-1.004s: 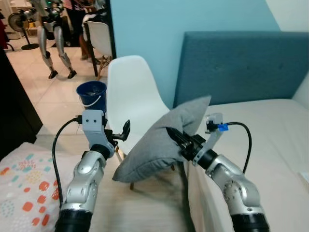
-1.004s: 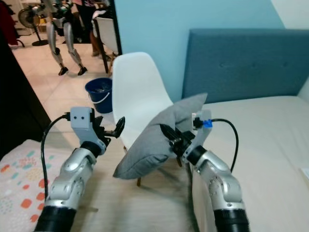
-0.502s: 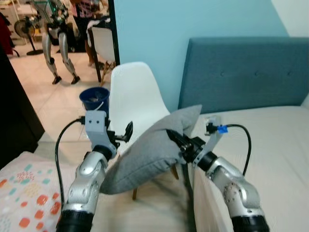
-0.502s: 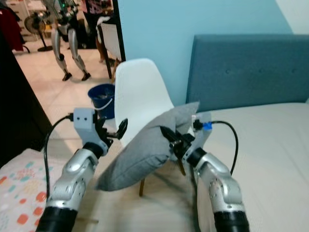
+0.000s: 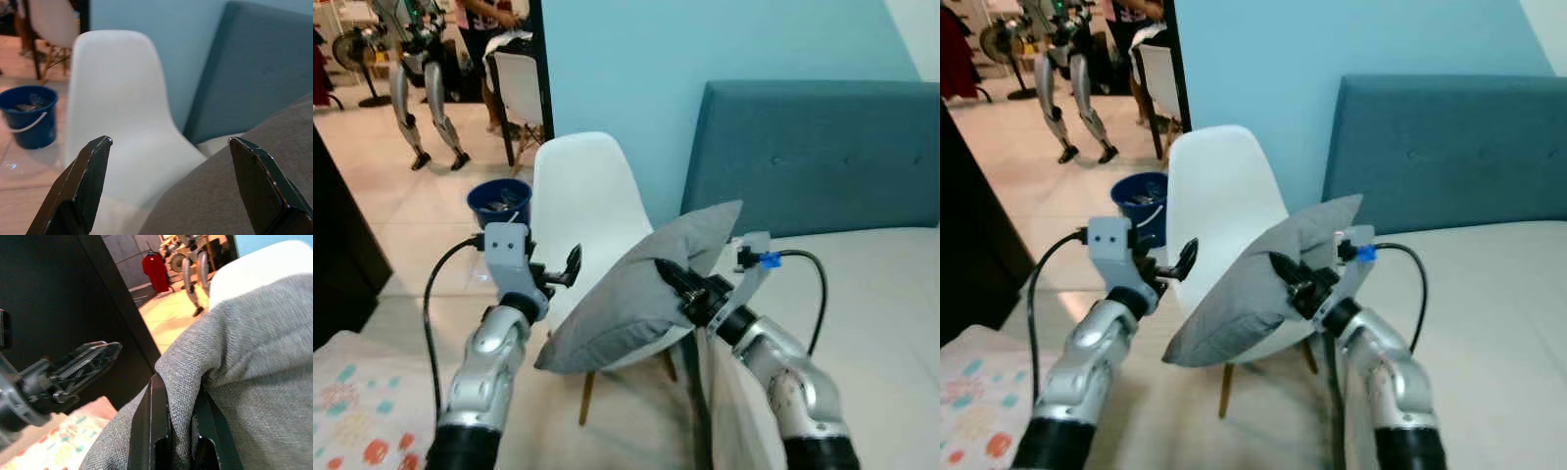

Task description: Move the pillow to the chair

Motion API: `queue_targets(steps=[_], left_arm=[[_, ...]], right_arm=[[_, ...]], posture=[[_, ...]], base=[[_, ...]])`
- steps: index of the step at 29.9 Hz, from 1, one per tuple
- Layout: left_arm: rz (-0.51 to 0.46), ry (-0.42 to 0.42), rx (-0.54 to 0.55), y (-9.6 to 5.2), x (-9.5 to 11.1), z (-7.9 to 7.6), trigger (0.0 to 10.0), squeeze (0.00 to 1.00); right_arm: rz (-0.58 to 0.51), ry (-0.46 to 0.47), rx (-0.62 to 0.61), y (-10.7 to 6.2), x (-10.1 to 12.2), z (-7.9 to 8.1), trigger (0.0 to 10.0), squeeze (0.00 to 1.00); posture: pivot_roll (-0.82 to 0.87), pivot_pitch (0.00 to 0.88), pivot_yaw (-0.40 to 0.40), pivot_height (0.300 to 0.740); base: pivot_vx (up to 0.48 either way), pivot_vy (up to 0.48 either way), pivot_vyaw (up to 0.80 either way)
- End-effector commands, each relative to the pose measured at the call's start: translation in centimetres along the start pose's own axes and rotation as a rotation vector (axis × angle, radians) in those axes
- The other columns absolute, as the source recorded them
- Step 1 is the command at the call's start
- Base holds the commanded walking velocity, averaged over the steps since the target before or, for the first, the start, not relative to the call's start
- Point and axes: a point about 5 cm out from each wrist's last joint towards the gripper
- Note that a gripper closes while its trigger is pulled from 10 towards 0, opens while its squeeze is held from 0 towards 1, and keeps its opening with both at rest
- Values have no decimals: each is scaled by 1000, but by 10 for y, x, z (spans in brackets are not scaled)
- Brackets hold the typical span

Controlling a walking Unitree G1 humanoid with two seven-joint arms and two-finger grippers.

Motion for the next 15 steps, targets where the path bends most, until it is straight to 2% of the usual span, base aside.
queue_targets(steps=[1, 15], left_arm=[[14, 1, -2, -1, -4, -1, 10000, 0], [24, 3, -2, -1, -8, 0, 10000, 0]], right_arm=[[-76, -33, 20, 2, 16, 0, 10000, 0], [-48, -6, 45, 3, 12, 2, 10000, 0]], posture=[[-50, 0, -20, 740], [-48, 0, -20, 740]], base=[[337, 0, 0], [339, 0, 0]])
Point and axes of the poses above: a point about 5 cm out from each wrist's last joint towards the gripper, its own y axis pointing out of the wrist towards the gripper, its own x axis along the axis of the wrist's last joint, z = x × y, and after that the axes turned 13 degrees about -y, right-handed
